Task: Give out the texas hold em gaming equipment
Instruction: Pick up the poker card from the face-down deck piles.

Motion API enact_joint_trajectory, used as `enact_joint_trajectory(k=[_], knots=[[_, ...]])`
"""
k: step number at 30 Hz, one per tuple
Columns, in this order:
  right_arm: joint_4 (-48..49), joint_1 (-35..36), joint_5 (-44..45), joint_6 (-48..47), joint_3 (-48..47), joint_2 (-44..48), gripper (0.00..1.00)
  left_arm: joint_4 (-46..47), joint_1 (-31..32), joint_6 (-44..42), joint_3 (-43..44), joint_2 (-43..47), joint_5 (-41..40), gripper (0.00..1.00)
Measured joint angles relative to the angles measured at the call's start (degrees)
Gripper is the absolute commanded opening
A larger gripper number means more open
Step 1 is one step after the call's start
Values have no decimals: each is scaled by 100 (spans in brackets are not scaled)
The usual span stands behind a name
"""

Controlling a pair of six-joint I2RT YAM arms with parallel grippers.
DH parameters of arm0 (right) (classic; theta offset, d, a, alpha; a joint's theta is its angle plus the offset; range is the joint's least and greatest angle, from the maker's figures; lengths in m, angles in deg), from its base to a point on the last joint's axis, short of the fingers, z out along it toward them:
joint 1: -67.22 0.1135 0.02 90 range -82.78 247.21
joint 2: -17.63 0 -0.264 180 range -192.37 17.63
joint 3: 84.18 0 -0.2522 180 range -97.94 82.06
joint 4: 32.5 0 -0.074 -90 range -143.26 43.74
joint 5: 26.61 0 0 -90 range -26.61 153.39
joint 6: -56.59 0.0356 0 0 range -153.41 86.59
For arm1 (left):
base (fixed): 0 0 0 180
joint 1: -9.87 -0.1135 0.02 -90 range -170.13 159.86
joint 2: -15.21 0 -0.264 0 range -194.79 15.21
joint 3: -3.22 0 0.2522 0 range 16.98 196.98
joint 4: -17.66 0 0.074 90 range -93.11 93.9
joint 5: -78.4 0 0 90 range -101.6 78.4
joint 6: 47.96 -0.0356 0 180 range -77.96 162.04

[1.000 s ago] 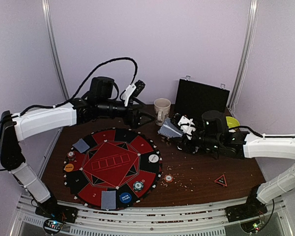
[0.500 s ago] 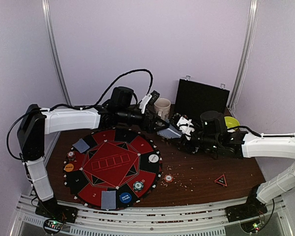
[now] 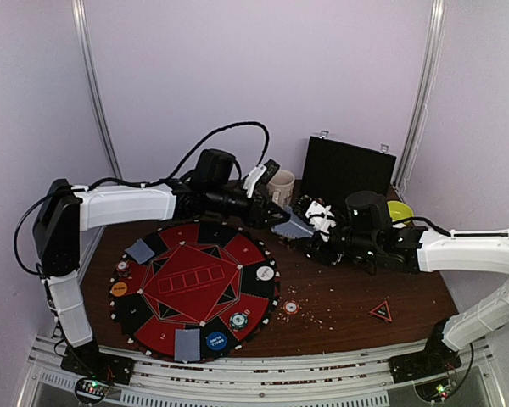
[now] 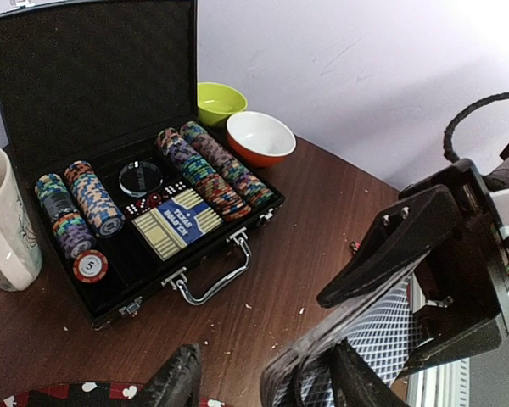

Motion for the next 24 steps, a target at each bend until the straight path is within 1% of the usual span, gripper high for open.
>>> enact_joint_trajectory(k=[5, 10, 12, 14, 18, 20, 24], knots=[[-20, -2, 24, 0, 0, -31, 48, -306, 0, -229, 59, 4, -238, 54], [-24, 0, 39, -2, 0, -39, 49, -476, 0, -391, 122, 11, -262, 53], [-26, 0, 39, -2, 0, -39, 49, -522, 0, -426, 146, 13, -251, 50], [-24, 0, 39, 0, 0, -39, 49, -544, 0, -446, 151, 15, -214, 41], [-44, 0, 44, -2, 0, -39, 49, -627, 0, -490, 160, 17, -50, 28], [-55, 0, 48, 0, 0, -39, 49, -649, 0, -520, 160, 26, 26, 26], [-48, 0, 57, -2, 0, -39, 49, -706, 0, -538, 160, 98, 105, 26]])
